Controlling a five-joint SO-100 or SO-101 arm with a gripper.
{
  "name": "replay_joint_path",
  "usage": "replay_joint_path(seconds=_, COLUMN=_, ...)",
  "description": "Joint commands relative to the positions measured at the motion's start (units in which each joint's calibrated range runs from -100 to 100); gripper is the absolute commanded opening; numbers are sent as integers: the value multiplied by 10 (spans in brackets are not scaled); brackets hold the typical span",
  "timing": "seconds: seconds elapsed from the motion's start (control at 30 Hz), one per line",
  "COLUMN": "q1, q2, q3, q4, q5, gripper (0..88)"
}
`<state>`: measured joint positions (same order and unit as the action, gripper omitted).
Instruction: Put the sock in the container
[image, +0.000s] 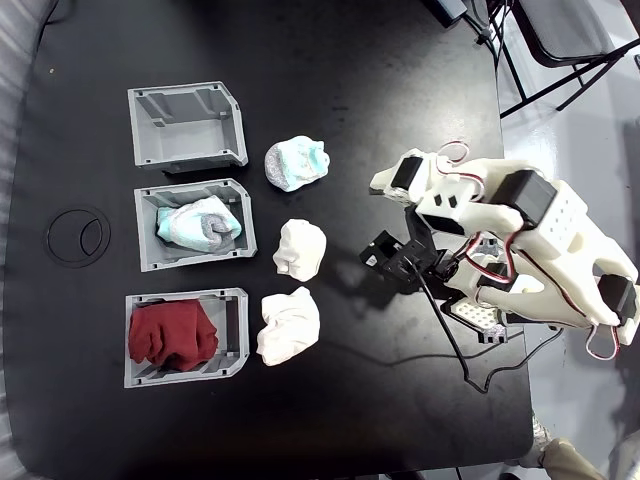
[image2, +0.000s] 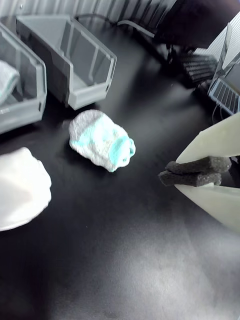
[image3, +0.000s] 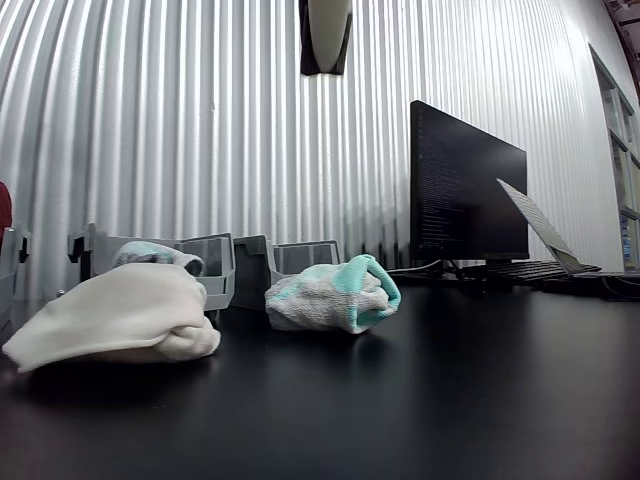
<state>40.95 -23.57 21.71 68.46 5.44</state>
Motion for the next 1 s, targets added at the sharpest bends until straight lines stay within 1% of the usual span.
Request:
replay_joint_path(seconds=0.0, q1=14, q2=24, q3=-47, q4=-3, q5=3, gripper=14)
replay_joint_path(seconds=0.13, q1=14, q2=86, q3=-117, q4=-3, q5=1, gripper=14)
replay_joint_path(seconds=0.43, q1=9, q2=285, q3=-320, q4=3, q5=2, gripper=14)
replay_joint_path(seconds=0.7, q1=10, q2=387, q3=-470, q4=4, q5=1, gripper=13)
replay_joint_path(seconds=0.97, q1=11, q2=462, q3=-552, q4=5, q5=-3, gripper=13)
